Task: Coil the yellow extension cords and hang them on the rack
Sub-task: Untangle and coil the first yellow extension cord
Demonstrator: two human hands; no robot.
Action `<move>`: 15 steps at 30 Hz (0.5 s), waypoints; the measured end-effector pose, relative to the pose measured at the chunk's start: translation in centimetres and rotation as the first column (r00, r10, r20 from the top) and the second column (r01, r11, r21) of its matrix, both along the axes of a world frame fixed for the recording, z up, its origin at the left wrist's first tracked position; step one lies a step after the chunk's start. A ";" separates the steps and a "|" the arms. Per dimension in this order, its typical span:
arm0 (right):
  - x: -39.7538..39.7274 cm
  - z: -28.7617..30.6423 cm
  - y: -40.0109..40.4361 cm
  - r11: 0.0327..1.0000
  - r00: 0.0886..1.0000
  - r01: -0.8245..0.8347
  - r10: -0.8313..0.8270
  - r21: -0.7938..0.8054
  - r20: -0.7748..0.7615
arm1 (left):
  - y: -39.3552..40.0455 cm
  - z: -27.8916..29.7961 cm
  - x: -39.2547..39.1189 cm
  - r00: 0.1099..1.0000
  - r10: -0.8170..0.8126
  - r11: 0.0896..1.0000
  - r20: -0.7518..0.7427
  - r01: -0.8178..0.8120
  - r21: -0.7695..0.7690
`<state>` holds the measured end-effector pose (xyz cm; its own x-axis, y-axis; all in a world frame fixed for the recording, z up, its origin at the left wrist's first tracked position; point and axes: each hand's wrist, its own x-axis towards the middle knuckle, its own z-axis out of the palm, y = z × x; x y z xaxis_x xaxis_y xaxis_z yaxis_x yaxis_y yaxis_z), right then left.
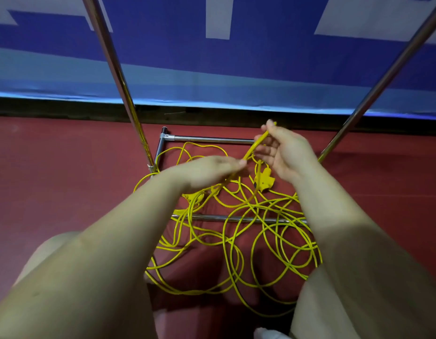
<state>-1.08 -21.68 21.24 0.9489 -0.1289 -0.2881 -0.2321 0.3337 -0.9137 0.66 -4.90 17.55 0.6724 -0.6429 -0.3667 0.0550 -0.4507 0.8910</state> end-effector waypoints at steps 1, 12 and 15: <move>0.1 0.3 -0.3 0.998 1.000 0.028 -0.028 0.048 -0.010 | 0.0 -0.7 -0.1 0.997 -0.015 0.998 0.079 0.009 0.069; 0.5 -1.0 -0.7 0.868 0.951 -0.304 0.304 -0.392 -0.062 | -0.1 0.6 0.4 0.899 0.397 0.917 0.183 -0.380 -0.122; -0.4 -3.2 0.5 0.526 0.822 -0.532 0.509 -0.664 -0.256 | -0.1 2.4 0.7 0.854 0.520 0.826 0.023 -0.496 -0.267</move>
<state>-1.50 -21.18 18.08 0.9069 0.2187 -0.3600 -0.1828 -0.5657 -0.8041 1.32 -5.04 19.93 0.9508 -0.2614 -0.1664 0.1301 -0.1506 0.9800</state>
